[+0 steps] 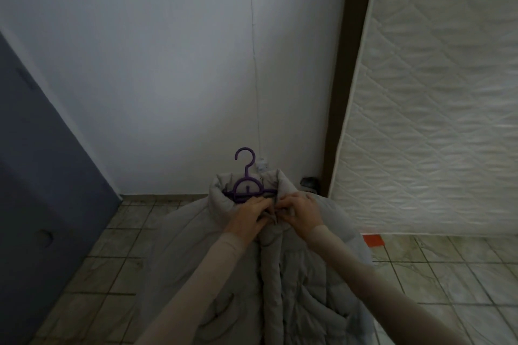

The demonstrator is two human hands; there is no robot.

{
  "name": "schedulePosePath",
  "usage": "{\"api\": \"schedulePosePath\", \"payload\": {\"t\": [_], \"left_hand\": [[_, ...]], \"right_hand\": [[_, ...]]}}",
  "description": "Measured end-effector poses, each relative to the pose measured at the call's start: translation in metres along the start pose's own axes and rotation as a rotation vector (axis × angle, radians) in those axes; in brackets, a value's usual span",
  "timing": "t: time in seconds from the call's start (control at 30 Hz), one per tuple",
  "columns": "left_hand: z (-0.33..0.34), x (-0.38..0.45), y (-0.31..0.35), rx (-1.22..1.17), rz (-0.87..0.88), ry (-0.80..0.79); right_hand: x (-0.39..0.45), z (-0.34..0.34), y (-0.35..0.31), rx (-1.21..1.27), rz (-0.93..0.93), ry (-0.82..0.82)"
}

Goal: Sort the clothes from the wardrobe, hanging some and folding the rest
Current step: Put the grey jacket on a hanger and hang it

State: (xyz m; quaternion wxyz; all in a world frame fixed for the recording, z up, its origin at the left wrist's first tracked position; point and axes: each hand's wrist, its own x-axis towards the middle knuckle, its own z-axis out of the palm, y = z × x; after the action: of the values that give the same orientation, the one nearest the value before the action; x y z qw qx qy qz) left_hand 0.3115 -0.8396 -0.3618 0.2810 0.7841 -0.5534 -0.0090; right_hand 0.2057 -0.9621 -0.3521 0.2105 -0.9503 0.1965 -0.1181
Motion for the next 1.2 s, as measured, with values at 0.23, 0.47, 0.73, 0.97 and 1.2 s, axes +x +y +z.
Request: {"api": "schedulePosePath", "payload": {"t": [0.23, 0.47, 0.73, 0.97, 1.2], "left_hand": [[0.003, 0.006, 0.008, 0.003, -0.090, -0.044], [0.005, 0.004, 0.005, -0.029, -0.168, -0.052], [0.008, 0.007, 0.006, 0.076, -0.237, -0.048], [0.011, 0.009, 0.006, 0.208, -0.255, -0.102], [0.013, 0.011, 0.007, 0.314, -0.255, -0.151]], "right_hand": [[-0.004, 0.006, -0.005, 0.330, 0.012, 0.187], [0.003, 0.006, 0.027, 0.360, 0.110, 0.240], [0.003, 0.021, 0.053, -0.120, 0.313, -0.208], [0.002, 0.027, 0.057, -0.163, 0.288, -0.195], [0.003, 0.032, 0.055, -0.215, 0.308, -0.178]]}}
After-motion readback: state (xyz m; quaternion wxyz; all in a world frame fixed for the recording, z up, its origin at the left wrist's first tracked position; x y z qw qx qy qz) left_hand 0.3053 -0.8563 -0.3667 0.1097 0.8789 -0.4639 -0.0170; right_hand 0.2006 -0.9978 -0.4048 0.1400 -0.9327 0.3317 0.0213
